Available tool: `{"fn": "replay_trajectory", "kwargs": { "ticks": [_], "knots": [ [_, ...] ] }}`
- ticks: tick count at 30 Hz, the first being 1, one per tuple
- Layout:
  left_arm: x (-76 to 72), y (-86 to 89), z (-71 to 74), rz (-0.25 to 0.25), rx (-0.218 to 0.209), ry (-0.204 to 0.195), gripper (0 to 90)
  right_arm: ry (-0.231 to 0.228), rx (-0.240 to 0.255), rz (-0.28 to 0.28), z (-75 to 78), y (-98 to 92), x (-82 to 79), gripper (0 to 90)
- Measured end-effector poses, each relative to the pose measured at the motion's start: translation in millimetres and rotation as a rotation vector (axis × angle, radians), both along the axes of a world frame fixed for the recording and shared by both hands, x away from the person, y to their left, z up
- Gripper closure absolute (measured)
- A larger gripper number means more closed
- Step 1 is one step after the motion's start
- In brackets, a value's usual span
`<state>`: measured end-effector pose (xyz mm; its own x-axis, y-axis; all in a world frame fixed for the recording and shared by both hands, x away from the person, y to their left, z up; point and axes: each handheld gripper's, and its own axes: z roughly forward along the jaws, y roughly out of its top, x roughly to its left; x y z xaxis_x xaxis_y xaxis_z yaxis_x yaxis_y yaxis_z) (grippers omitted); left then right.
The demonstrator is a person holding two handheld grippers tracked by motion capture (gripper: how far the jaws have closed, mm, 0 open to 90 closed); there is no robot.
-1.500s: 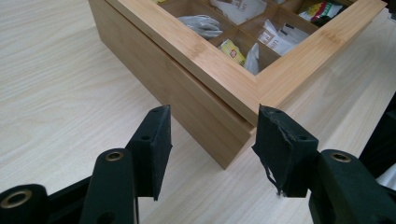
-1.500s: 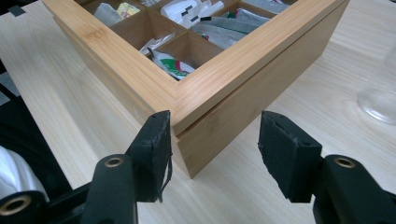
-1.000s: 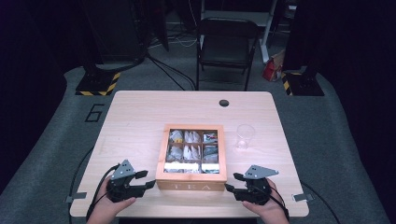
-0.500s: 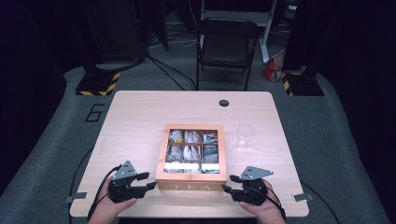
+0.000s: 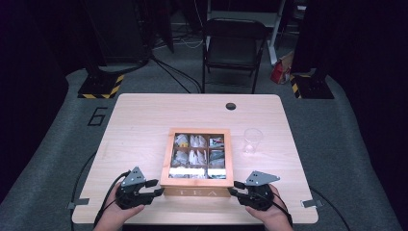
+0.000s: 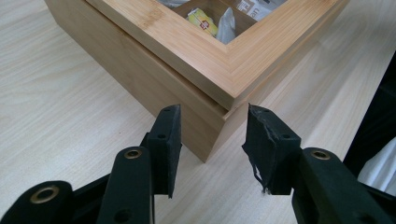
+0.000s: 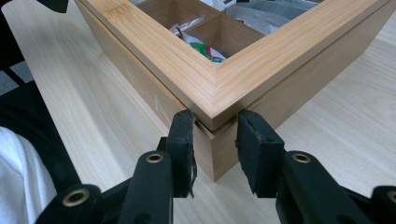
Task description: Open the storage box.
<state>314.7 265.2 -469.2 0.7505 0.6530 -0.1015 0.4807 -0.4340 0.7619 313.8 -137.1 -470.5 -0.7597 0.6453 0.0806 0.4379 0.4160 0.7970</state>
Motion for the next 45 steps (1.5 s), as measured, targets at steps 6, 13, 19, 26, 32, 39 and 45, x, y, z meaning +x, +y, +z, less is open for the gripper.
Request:
{"fn": "replay_trajectory", "kwargs": {
  "ticks": [6,13,19,26,32,39,45],
  "knots": [
    [0.0,-1.6,0.1,0.001,0.001,-0.006,56.6,-0.008,-0.010,0.001,0.6,0.4,-0.6,67.1],
    [-0.3,-3.2,2.2,-0.006,0.001,-0.004,57.6,-0.007,-0.011,0.002,1.8,1.0,-0.6,67.0],
    [-1.3,-5.2,4.3,-0.004,-0.002,-0.013,58.4,-0.013,0.002,0.002,3.3,0.4,-0.8,66.9],
    [-0.7,-11.4,9.5,0.003,0.006,-0.042,59.6,-0.021,0.012,0.000,5.7,-0.4,-0.8,66.8],
    [1.2,-12.6,12.3,0.024,-0.002,-0.035,59.8,-0.021,0.027,-0.006,7.8,-0.8,-0.8,66.6],
    [1.8,-12.5,17.4,0.028,-0.006,-0.019,59.7,-0.018,0.055,-0.010,10.1,-1.6,-0.3,63.6],
    [2.6,-12.4,21.6,0.033,-0.018,-0.008,59.7,-0.025,0.053,-0.007,12.4,-1.9,0.5,61.6]
  ]
}}
